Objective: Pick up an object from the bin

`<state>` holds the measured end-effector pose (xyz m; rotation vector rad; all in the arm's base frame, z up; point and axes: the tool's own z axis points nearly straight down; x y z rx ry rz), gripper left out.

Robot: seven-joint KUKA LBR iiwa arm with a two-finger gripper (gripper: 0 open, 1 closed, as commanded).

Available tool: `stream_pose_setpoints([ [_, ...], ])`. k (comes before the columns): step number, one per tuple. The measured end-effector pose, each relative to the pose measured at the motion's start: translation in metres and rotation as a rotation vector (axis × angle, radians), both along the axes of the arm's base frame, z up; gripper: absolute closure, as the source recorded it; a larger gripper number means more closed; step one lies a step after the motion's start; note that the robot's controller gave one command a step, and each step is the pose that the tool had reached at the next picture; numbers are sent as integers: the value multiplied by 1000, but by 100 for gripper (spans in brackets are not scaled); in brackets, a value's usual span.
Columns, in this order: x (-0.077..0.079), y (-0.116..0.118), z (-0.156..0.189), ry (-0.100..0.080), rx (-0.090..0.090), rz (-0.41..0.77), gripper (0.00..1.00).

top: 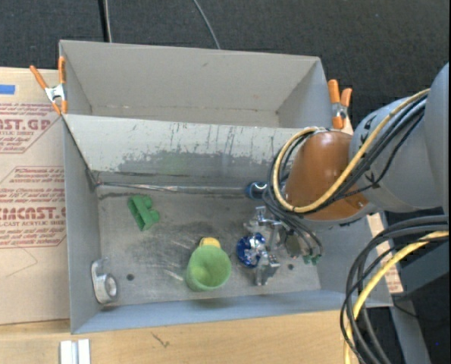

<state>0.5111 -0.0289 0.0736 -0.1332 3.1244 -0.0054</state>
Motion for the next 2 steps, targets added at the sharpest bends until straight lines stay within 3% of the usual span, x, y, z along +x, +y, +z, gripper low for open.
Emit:
stream_pose_setpoints([
  [1, 1, 1, 1, 0, 2, 2, 100],
  [2, 3, 1, 86, 6, 2, 2, 100],
])
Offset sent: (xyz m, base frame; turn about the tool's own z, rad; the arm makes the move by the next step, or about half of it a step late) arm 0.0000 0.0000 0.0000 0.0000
